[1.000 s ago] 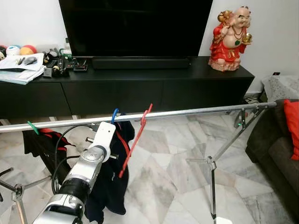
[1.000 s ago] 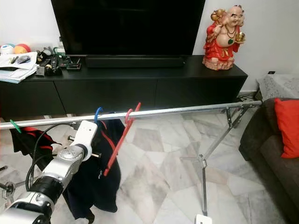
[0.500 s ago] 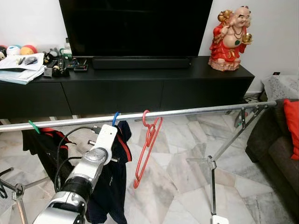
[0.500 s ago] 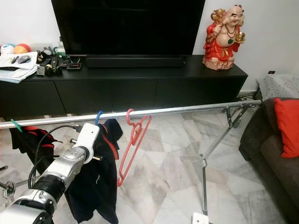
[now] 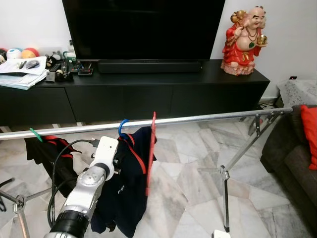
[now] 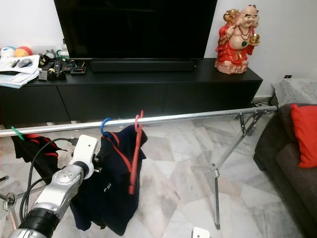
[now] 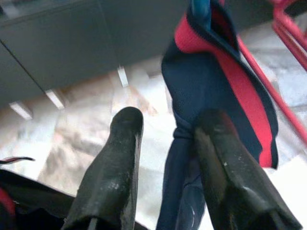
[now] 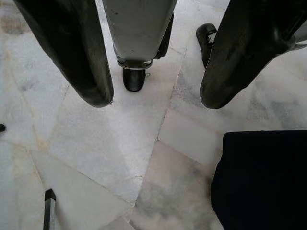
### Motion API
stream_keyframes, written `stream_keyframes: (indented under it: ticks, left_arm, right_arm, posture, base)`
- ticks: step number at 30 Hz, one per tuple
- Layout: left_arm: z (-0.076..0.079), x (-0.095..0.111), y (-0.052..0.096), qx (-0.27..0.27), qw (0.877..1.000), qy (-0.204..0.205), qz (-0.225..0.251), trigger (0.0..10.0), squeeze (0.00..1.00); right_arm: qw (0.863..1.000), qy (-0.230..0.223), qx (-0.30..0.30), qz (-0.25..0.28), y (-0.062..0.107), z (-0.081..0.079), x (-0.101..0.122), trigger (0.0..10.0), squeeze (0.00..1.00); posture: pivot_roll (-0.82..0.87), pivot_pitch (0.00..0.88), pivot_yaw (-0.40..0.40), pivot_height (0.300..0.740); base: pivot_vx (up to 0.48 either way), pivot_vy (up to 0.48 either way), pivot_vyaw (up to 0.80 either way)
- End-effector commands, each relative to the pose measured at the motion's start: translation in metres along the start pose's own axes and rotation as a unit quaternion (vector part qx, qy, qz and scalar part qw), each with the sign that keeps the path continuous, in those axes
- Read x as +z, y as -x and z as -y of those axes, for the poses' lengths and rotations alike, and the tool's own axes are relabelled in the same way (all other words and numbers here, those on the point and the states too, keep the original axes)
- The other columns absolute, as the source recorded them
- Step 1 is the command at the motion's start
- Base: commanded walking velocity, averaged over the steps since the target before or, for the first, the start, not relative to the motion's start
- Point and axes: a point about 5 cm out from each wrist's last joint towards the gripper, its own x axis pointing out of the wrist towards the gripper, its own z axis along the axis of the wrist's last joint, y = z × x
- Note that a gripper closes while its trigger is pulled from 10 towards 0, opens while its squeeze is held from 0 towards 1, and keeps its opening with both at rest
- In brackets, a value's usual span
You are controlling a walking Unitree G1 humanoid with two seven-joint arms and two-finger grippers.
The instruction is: Hang hanger
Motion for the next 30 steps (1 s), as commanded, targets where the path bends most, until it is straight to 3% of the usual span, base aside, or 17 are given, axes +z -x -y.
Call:
stream_keyframes:
  ticks: [1, 2, 3, 5, 7, 8, 9, 10, 11, 14, 15, 17, 20, 24, 25, 27, 30]
  left_arm:
    - [-0.001, 0.009, 0.005, -0.009, 1.0, 0.002, 0.023, 10.0, 1.0]
    - [-0.003, 0.01, 0.018, -0.022, 0.999, 0.005, 0.043, 10.0, 1.0]
    - [-0.003, 0.01, 0.018, -0.022, 0.999, 0.005, 0.043, 10.0, 1.0]
    - [-0.009, 0.006, 0.036, -0.023, 0.998, -0.001, 0.054, 10.0, 1.0]
    - [-0.016, -0.007, 0.048, -0.015, 0.999, -0.024, 0.039, 10.0, 1.0]
    - [-0.024, -0.024, 0.059, -0.006, 0.999, -0.034, 0.008, 10.0, 1.0]
    - [-0.028, -0.032, 0.063, -0.002, 0.999, -0.037, -0.007, 10.0, 0.9]
    - [-0.032, -0.038, 0.067, 0.001, 0.999, -0.04, -0.019, 10.0, 0.9]
    - [-0.039, -0.05, 0.073, 0.014, 0.998, -0.049, -0.04, 10.0, 0.0]
    - [-0.06, -0.099, 0.096, 0.05, 0.989, -0.05, -0.129, 10.0, 0.0]
    - [-0.061, -0.104, 0.098, 0.052, 0.988, -0.049, -0.14, 10.0, 0.0]
    - [-0.061, -0.118, 0.102, 0.049, 0.984, -0.037, -0.17, 10.0, 0.0]
    - [-0.047, -0.152, 0.101, 0.042, 0.972, 0.003, -0.231, 10.0, 0.0]
    - [-0.041, -0.162, 0.096, 0.044, 0.967, 0.015, -0.251, 10.0, 0.0]
    - [-0.037, -0.171, 0.093, 0.063, 0.959, 0.033, -0.275, 10.0, 0.0]
    - [-0.036, -0.173, 0.093, 0.068, 0.956, 0.037, -0.282, 10.0, 0.0]
    - [-0.025, -0.191, 0.099, 0.072, 0.938, 0.044, -0.337, 10.0, 0.0]
  right_arm:
    - [1.0, 0.0, -0.008, -0.001, 0.0, 0.002, -0.002, 10.0, 0.0]
    - [1.0, -0.003, -0.015, 0.001, 0.001, 0.017, 0.0, 10.0, 0.0]
    - [1.0, -0.003, -0.015, 0.001, 0.001, 0.017, 0.0, 10.0, 0.0]
    - [1.0, -0.008, -0.029, 0.004, 0.005, 0.043, 0.001, 10.0, 0.0]
    - [0.999, -0.011, -0.035, 0.005, 0.006, 0.05, 0.0, 10.0, 0.0]
    - [0.999, -0.013, -0.038, 0.005, 0.006, 0.052, 0.0, 10.0, 0.0]
    - [0.999, -0.014, -0.039, 0.005, 0.006, 0.053, -0.001, 10.0, 0.0]
    - [0.999, -0.015, -0.04, 0.005, 0.007, 0.054, -0.001, 10.0, 0.0]
    - [0.999, -0.016, -0.04, 0.005, 0.007, 0.054, -0.002, 10.0, 0.0]
    - [0.999, -0.02, -0.041, 0.003, 0.007, 0.054, -0.003, 10.0, 0.0]
    - [0.999, -0.02, -0.041, 0.003, 0.007, 0.054, -0.003, 10.0, 0.0]
    - [0.999, -0.022, -0.041, 0.002, 0.007, 0.054, -0.003, 10.0, 0.0]
    - [0.999, -0.029, -0.04, 0.003, 0.006, 0.048, -0.002, 10.0, 0.0]
    - [0.999, -0.028, -0.037, 0.005, 0.005, 0.043, 0.0, 10.0, 0.0]
    - [0.999, -0.023, -0.033, 0.006, 0.004, 0.04, 0.003, 10.0, 0.0]
    - [0.999, -0.021, -0.033, 0.007, 0.003, 0.039, 0.004, 10.0, 0.0]
    - [0.999, -0.013, -0.027, 0.013, 0.002, 0.034, 0.008, 10.0, 0.0]
  posture:
    - [0.1, 0.0, -0.055, 0.74]
    - [0.1, 0.0, -0.053, 0.74]
    - [0.1, 0.0, -0.053, 0.74]
    - [0.1, 0.0, -0.048, 0.74]
    - [0.1, 0.0, -0.042, 0.74]
    - [0.09, 0.0, -0.04, 0.74]
    - [0.09, 0.0, -0.037, 0.74]
    - [0.1, 0.0, -0.036, 0.74]
    - [0.1, 0.0, -0.033, 0.74]
    - [0.11, 0.0, -0.03, 0.74]
    - [0.11, 0.0, -0.03, 0.74]
    - [0.12, 0.0, -0.029, 0.74]
    - [0.12, 0.0, -0.017, 0.74]
    - [0.13, 0.0, -0.017, 0.74]
    - [0.13, 0.0, -0.015, 0.74]
    - [0.13, 0.0, -0.015, 0.74]
    - [0.11, 0.0, 0.001, 0.74]
  base:
    - [0.0, 0.0, 0.0]
    - [0.0, 0.0, 0.0]
    - [0.0, 0.0, 0.0]
    - [0.0, 0.0, 0.0]
    - [0.0, 0.0, 0.0]
    - [0.0, 0.0, 0.0]
    - [0.0, 0.0, 0.0]
    - [0.0, 0.0, 0.0]
    - [0.0, 0.0, 0.0]
    - [0.0, 0.0, 0.0]
    - [0.0, 0.0, 0.0]
    - [0.0, 0.0, 0.0]
    - [0.0, 0.0, 0.0]
    - [0.0, 0.0, 0.0]
    - [0.0, 0.0, 0.0]
    - [0.0, 0.0, 0.0]
    - [0.0, 0.0, 0.0]
